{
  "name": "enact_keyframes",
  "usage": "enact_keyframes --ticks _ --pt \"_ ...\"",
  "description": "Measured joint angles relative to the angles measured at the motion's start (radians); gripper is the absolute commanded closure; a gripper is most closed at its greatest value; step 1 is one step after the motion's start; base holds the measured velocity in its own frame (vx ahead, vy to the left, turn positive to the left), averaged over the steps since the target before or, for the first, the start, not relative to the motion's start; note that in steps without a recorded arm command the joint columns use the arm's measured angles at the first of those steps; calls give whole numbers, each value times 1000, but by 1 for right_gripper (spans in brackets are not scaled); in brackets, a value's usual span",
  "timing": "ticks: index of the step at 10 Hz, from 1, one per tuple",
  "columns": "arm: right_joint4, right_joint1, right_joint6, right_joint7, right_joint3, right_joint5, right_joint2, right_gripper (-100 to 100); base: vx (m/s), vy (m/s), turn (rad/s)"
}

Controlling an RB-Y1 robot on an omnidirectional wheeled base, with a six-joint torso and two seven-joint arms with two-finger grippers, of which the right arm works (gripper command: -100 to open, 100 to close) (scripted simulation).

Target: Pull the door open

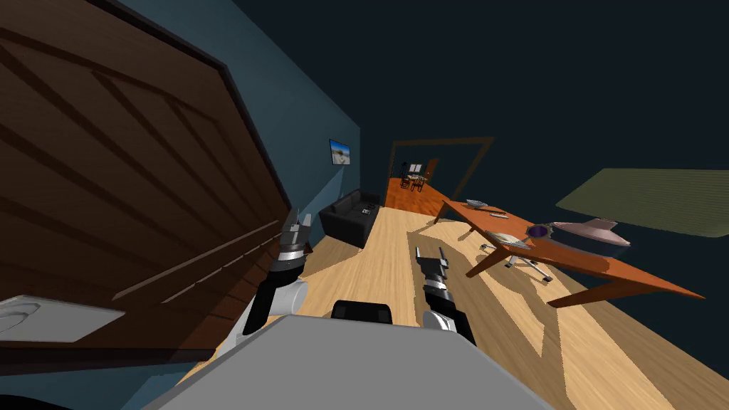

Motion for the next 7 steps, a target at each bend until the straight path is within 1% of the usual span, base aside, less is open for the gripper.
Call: enact_keyframes --ticks 2,3,4,5,6,7 --pt "14 2 -3 -13 8 -38 -10 -100 3 -18 -213" --pt "25 3 -7 -23 11 -60 -18 -100 6 -23 -336" --pt "41 1 -13 -33 18 -82 -23 -100 4 -18 -206" --pt "47 3 -15 -41 20 -102 -30 -100 9 -27 -280" --pt "62 -1 -19 -50 24 -123 -37 -100 5 -29 -353" --pt "76 -2 -23 -60 29 -147 -43 -100 2 -19 -215"
